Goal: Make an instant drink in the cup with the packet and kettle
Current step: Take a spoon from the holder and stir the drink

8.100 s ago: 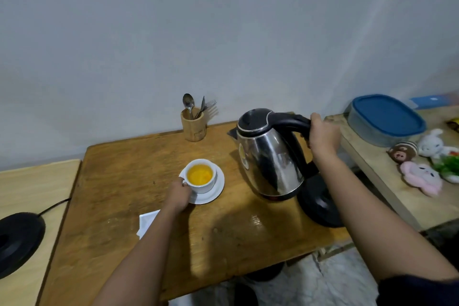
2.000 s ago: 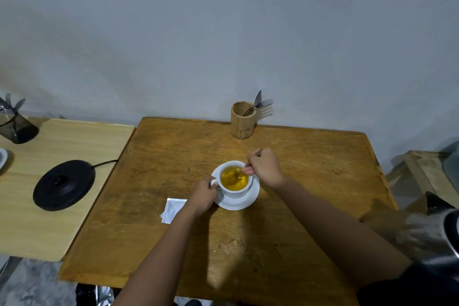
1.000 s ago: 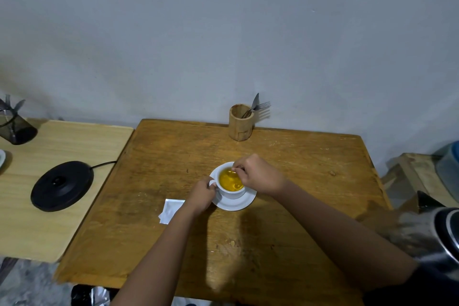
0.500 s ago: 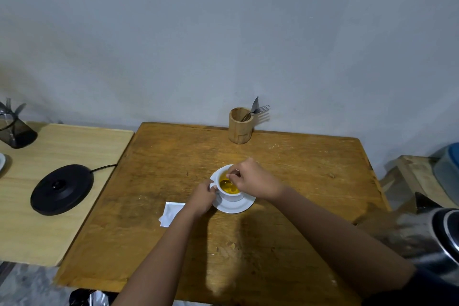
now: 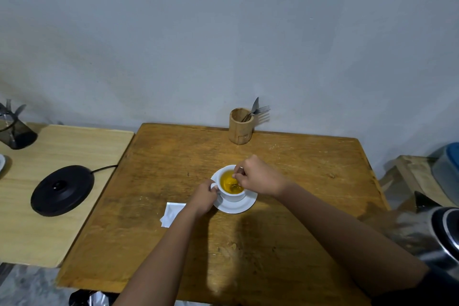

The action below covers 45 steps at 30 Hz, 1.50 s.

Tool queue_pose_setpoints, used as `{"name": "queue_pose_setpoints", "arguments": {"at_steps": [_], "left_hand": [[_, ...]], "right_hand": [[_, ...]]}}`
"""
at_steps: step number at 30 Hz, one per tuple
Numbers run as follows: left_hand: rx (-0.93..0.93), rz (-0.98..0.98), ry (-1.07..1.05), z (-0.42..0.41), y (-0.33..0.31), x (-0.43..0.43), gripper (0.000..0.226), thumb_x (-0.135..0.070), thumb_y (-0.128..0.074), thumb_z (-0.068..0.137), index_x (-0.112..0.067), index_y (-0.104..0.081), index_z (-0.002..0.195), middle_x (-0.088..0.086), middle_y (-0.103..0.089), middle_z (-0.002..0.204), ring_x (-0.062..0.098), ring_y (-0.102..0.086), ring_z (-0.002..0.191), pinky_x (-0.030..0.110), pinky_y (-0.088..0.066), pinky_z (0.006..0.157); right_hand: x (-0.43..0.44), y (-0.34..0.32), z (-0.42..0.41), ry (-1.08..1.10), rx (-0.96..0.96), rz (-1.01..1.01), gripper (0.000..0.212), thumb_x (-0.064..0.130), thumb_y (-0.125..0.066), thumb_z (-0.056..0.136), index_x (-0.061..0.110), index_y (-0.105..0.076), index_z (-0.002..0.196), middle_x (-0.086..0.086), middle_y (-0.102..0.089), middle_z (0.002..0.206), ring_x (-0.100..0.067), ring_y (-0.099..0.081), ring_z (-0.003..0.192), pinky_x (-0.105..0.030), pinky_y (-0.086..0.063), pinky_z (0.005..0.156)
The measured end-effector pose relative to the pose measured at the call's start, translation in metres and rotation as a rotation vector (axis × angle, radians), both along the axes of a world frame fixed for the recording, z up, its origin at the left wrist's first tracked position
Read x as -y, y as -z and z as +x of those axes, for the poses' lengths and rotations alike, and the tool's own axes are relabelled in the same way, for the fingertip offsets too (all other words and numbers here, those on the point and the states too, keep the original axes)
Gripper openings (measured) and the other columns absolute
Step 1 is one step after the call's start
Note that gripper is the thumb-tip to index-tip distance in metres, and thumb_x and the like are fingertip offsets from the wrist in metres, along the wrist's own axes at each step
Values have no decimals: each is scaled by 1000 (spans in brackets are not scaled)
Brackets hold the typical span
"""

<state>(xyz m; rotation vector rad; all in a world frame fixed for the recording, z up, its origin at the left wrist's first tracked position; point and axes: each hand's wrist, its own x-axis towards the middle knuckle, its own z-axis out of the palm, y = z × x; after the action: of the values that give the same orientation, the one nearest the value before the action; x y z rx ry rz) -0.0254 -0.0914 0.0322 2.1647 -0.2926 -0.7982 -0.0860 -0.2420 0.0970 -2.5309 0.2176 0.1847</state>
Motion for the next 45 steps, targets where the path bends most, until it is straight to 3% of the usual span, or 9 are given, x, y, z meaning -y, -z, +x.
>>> {"name": "queue_pose_setpoints", "arguments": {"at_steps": [4,10,14,18,24,33,36,39,45], "left_hand": [[19,-9,19,1,0,0,30,-13,-40,96,-3,-55,120,22,-60,119,21,-50,92,28,-36,78],[8,-2,5,1,1,0,33,-15,-41,96,-4,-52,125,20,-59,123,27,-54,103,28,-37,80],[11,-8,6,2,2,-1,32,-15,-42,95,-4,-52,124,20,-59,123,24,-53,98,28,-37,80],[6,-20,18,3,4,-1,31,-14,-42,95,-5,-53,123,19,-60,122,23,-53,98,29,-39,81],[21,-19,24,4,6,-1,29,-14,-41,95,-4,-55,119,20,-62,117,21,-51,91,29,-38,76],[24,-5,26,6,10,-1,34,-16,-41,96,-6,-51,127,18,-59,123,23,-53,97,29,-38,80],[51,-14,38,5,9,0,32,-14,-41,96,-4,-52,124,20,-60,121,20,-50,92,27,-36,77],[46,-9,38,6,9,0,33,-16,-42,96,-3,-52,125,20,-59,122,28,-55,102,27,-36,78],[26,-6,45,8,11,-1,34,-17,-42,96,-5,-52,125,19,-60,123,28,-56,105,29,-39,81]], "right_hand": [[-9,6,3,19,40,20,24,18,-52,93,5,-70,102,-7,-63,78,-16,-53,63,-26,-41,54],[-10,4,5,44,88,-43,26,16,-49,93,3,-70,101,-17,-69,91,-22,-59,73,-31,-48,63],[-4,1,5,64,58,-83,26,19,-49,93,6,-69,103,-16,-69,97,-26,-64,82,-42,-57,73],[-3,-5,1,27,-12,-79,27,21,-49,94,8,-68,109,-12,-68,100,-21,-61,83,-33,-51,65],[-11,2,5,-5,-17,-5,24,18,-53,91,0,-68,83,-19,-66,75,-26,-58,63,-41,-50,60],[-16,2,13,127,76,46,25,19,-53,93,6,-69,107,-15,-71,100,-23,-65,87,-31,-52,71],[-12,4,12,161,95,41,24,19,-53,93,7,-70,104,-15,-71,97,-24,-65,85,-34,-53,70],[-7,4,9,173,80,17,24,20,-52,94,8,-69,106,-13,-70,97,-19,-62,81,-28,-46,63],[1,2,-2,128,8,7,24,20,-53,94,10,-67,110,-9,-69,104,-14,-59,83,-26,-49,70]]}}
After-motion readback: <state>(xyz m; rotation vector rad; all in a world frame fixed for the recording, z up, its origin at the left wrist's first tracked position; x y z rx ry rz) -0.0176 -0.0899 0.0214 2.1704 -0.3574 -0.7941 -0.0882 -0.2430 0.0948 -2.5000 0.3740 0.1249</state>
